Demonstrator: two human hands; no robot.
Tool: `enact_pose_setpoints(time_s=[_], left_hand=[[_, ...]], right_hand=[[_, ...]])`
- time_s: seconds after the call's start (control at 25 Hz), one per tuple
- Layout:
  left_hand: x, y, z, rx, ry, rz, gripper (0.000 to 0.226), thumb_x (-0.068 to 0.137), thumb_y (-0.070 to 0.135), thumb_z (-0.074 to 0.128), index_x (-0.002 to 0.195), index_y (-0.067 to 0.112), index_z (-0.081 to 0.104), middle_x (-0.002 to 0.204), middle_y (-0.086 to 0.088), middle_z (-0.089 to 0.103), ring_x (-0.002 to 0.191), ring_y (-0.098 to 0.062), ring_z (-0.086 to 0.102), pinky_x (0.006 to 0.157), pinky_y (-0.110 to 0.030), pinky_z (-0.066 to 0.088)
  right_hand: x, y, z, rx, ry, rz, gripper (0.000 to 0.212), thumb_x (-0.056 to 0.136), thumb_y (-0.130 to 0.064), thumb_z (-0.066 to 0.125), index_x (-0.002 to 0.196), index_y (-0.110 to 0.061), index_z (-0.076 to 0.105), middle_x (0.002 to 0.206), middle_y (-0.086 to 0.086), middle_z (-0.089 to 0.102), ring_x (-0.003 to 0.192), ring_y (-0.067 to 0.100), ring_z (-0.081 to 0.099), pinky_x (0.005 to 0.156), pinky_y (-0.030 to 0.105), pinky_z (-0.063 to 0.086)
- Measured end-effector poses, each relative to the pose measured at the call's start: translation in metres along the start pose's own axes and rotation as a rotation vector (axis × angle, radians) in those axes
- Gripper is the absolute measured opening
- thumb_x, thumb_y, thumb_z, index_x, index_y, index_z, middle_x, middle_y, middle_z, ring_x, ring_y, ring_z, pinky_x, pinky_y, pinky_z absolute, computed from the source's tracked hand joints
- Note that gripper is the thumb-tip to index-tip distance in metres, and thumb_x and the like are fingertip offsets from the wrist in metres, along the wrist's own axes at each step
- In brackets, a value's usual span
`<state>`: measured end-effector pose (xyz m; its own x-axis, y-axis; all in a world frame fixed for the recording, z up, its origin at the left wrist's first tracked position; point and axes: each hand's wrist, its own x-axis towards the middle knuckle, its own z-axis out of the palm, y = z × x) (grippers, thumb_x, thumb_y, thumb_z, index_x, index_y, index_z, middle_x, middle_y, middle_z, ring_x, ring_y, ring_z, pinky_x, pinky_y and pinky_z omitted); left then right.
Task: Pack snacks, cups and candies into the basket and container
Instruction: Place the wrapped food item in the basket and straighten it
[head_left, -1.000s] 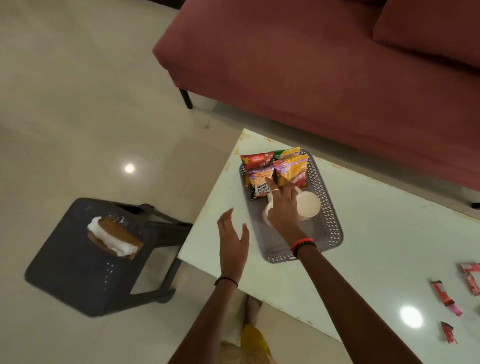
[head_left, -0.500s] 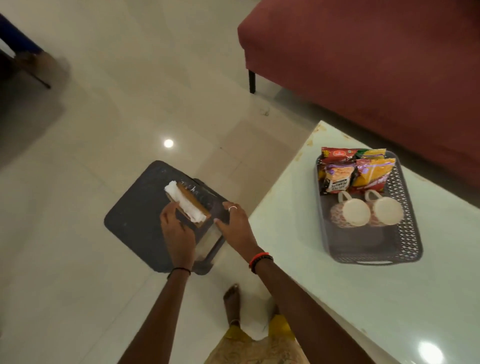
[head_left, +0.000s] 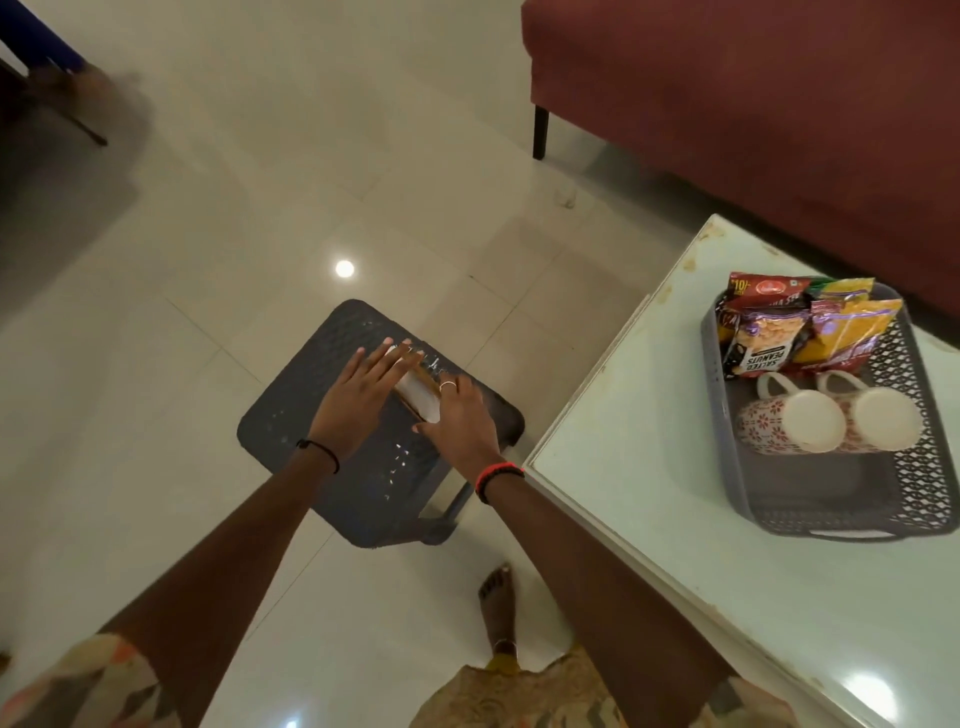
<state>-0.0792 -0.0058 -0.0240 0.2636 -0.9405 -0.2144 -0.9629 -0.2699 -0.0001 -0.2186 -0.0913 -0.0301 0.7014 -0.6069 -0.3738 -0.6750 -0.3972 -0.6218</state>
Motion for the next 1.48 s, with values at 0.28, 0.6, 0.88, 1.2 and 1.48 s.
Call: enact_pose_setpoints(time_s=[0.28,0.6,0.88,1.2,1.48], left_hand=[[0.027,0.004,-0.016,-0.095,-0.081,0.059,0.046,0.084,0.017,0.06,0.127,0.014,0.045,0.134,-0.006,0.052,0.128,-0.021,0.046,0.115,-0.035,0.021],[0.041,0.103,-0.066,-0.402,-0.075,0.052,0.051,0.074,0.021,0.073,0.12,0.016,0.051,0.119,-0.006,0.053,0.107,-0.023,0.051,0.091,-0.036,0.049],[0.058,0.245,-0.093,-0.476,-0.046,0.172,0.054,0.076,0.03,0.071,0.123,0.015,0.048,0.119,-0.007,0.051,0.108,-0.022,0.047,0.09,-0.034,0.051],[0.071,0.383,-0.096,-0.568,-0.076,0.284,0.05,0.08,0.031,0.066,0.125,0.02,0.046,0.119,-0.003,0.051,0.112,-0.019,0.048,0.082,-0.033,0.054],[0.082,0.472,-0.075,-0.685,-0.122,0.238,0.047,0.076,0.03,0.072,0.114,0.016,0.047,0.117,-0.002,0.055,0.11,-0.017,0.051,0.079,-0.03,0.054]], right_hand=[[-0.008,0.011,-0.014,0.043,0.011,-0.034,0.051,0.083,-0.013,0.064,0.129,-0.006,0.046,0.127,0.012,0.046,0.116,0.029,0.047,0.094,0.041,0.051],[-0.057,0.073,-0.102,0.161,0.133,0.028,0.051,0.081,-0.001,0.055,0.131,-0.008,0.047,0.13,0.011,0.052,0.119,0.028,0.048,0.097,0.039,0.049],[-0.13,0.17,-0.198,0.142,0.264,0.128,0.048,0.072,0.007,0.06,0.118,-0.005,0.058,0.12,0.015,0.058,0.115,0.029,0.053,0.097,0.033,0.043],[-0.204,0.282,-0.275,-0.011,0.282,0.196,0.037,0.078,0.0,0.064,0.115,0.0,0.061,0.127,0.015,0.055,0.12,0.029,0.051,0.097,0.039,0.048],[-0.237,0.359,-0.301,-0.049,0.236,0.27,0.035,0.079,-0.005,0.068,0.112,-0.005,0.06,0.125,0.008,0.057,0.11,0.028,0.058,0.082,0.043,0.055]])
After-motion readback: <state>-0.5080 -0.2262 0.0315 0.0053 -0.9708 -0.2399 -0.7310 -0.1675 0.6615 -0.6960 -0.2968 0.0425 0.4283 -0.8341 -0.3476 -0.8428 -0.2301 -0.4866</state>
